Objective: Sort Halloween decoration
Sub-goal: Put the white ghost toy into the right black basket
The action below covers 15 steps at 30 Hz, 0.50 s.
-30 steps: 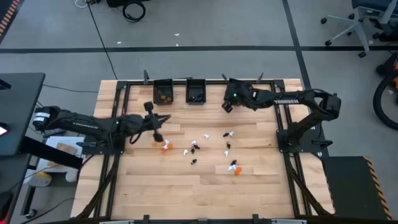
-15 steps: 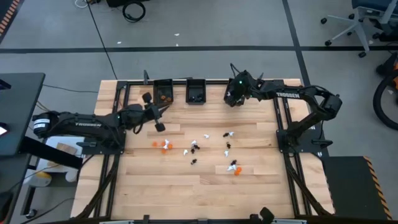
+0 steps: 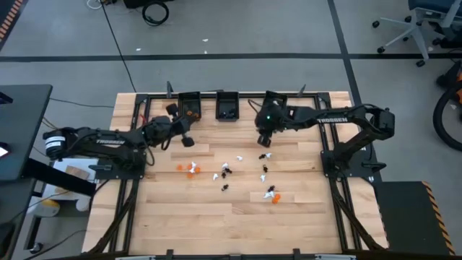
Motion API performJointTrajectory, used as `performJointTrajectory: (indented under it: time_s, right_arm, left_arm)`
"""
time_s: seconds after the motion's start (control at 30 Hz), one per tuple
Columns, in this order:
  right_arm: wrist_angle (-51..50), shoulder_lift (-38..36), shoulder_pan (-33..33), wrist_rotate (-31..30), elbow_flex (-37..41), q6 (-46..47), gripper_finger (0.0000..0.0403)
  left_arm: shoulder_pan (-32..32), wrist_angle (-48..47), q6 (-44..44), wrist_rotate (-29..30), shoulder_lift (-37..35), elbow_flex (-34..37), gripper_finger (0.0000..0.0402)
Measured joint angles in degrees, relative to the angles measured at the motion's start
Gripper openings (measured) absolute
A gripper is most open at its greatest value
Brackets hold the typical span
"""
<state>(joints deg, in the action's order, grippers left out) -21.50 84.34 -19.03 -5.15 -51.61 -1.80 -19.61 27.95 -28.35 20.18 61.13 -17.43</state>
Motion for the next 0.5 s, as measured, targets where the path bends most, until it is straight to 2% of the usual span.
performJointTrajectory:
  time_s: [0.17,0.33,0.5]
  right_arm:
    - [-3.6,-0.2,3.0,5.5,0.3,3.3,0.0143]
    - [-4.9,-0.2,6.2,5.9,2.4,7.1,0.0171]
    - [-5.4,-0.2,10.5,3.8,5.2,8.2,0.0212]
  left_arm:
    - [-0.9,3.6,-1.4,-0.7,1.6,0.1,0.0]
    - [-0.9,5.4,-3.0,-5.1,2.0,0.1,0.0]
    - [-0.9,6.2,-3.3,-6.0,2.0,0.1,0.0]
